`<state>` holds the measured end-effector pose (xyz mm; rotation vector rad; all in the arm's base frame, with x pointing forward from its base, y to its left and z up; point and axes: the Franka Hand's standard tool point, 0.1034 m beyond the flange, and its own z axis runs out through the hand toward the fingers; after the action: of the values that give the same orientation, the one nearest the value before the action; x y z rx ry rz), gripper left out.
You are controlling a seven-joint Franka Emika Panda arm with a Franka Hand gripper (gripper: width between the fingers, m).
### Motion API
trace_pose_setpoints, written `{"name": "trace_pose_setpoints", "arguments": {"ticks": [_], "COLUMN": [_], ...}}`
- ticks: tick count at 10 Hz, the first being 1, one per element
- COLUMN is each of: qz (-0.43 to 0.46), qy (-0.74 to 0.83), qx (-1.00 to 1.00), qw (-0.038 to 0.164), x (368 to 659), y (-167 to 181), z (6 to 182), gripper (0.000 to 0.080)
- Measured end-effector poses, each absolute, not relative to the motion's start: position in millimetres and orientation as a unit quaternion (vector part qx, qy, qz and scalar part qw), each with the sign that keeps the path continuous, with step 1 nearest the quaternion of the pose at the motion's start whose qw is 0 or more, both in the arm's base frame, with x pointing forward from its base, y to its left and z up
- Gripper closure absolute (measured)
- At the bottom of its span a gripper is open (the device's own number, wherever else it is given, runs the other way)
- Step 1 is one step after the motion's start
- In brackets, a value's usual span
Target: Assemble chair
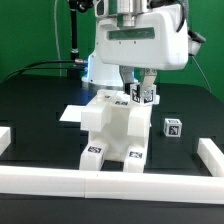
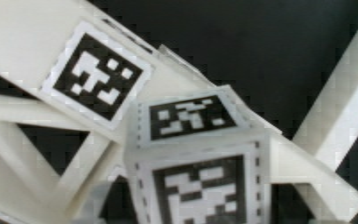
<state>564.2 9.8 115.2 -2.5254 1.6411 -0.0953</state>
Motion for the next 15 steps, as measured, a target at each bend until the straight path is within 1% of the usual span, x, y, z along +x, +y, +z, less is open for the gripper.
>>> {"name": "trace_pose_setpoints", "arguments": {"ticks": [1,2,3,4,5,6,7,8,9,10,11,12,13,14,15], "qz": [-0.032,-0.030,-0.022,-0.024,-0.014,-0.007,-0.015,-0.033,-0.032,-0.033,-0.036,-0.044,-0.039,-0.040,-0.039], "qy": [0.532,0.513,0.459,0.363,0.300,0.257,0.215,0.206,0.177,0.151,0.100,-0.007,-0.086,-0.126,-0.114], "qx": [-0.844,-0.856,-0.887,-0.931,-0.953,-0.966,-0.976,-0.977,-0.983,-0.987,-0.994,-0.999,-0.996,-0.991,-0.993], "qw": [0.064,0.058,0.045,0.042,0.039,0.038,0.043,0.051,0.045,0.044,0.039,0.014,0.002,0.001,0.001], "x": [564.2,563.6,563.0,564.6,560.8,557.4,557.8,557.7,556.1,556.4,556.5,557.7,555.1,556.1,556.0], "y": [10.1,13.5,23.1,23.7,24.6,27.9,25.3,14.1,12.7,13.4,12.4,12.9,28.7,30.9,29.4], "z": [115.2,115.2,116.6,118.3,116.8,115.2,116.4,119.3,118.4,117.8,117.7,116.9,112.5,113.2,112.8], "gripper": [0.0508,0.0508,0.0305,0.0305,0.0179,0.0158,0.0158,0.0151,0.0151,0.0150,0.0150,0.0150,0.0150,0.0150,0.0174]}}
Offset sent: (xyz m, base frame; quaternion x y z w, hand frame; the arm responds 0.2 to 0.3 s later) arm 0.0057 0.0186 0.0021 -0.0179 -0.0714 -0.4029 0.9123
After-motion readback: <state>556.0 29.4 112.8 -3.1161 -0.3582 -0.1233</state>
